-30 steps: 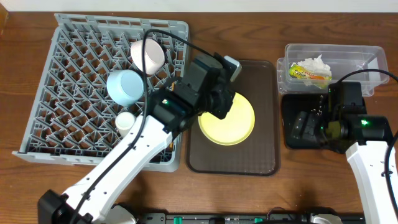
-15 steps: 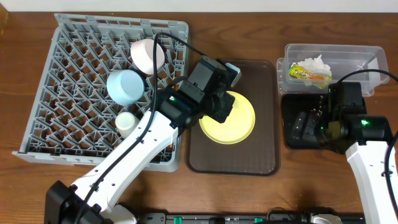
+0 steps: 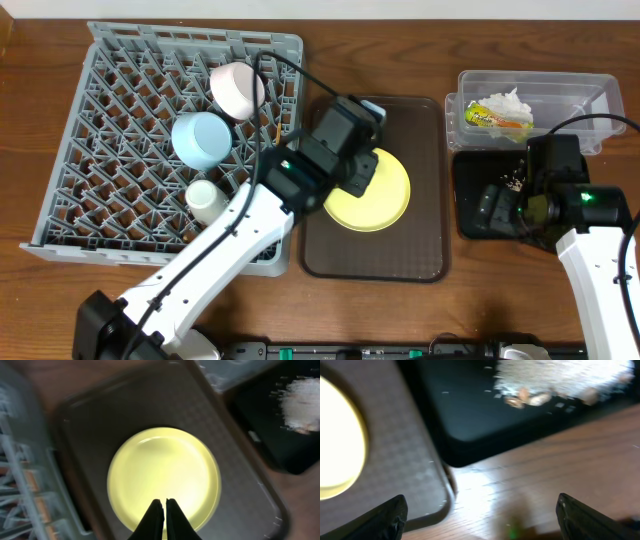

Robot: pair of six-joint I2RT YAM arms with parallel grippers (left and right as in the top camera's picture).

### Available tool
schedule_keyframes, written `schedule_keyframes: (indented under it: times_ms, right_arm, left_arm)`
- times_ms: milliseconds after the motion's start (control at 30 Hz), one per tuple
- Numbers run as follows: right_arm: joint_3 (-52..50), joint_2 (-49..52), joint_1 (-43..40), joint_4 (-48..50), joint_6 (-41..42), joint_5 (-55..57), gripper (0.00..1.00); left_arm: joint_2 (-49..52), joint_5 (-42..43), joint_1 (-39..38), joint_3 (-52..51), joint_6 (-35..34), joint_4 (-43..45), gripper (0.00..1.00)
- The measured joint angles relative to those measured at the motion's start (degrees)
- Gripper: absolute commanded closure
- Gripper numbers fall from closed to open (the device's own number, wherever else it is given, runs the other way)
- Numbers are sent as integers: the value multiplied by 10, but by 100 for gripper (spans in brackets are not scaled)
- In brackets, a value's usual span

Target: Sort waste into correct bins and load items into the dishwasher

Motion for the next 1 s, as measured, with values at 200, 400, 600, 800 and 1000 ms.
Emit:
schedule_keyframes:
  times_ms: [200, 400, 600, 800, 1000]
  right_arm:
    - [0, 0, -8, -29, 37, 102, 1]
    - [0, 0, -30, -31, 48, 131, 1]
    - [0, 0, -32, -32, 48, 136, 1]
    - [0, 0, -32, -33, 48, 136, 1]
    - [0, 0, -32, -33, 48, 131, 1]
  left_arm:
    - [34, -93, -55, 0, -9, 14, 88]
    - [134, -118, -98, 0, -14, 33, 70]
    - [210, -121, -163, 0, -20, 50, 57]
    - [243, -121, -205, 0, -22, 55, 52]
    - [274, -130, -209, 0, -22, 60, 52]
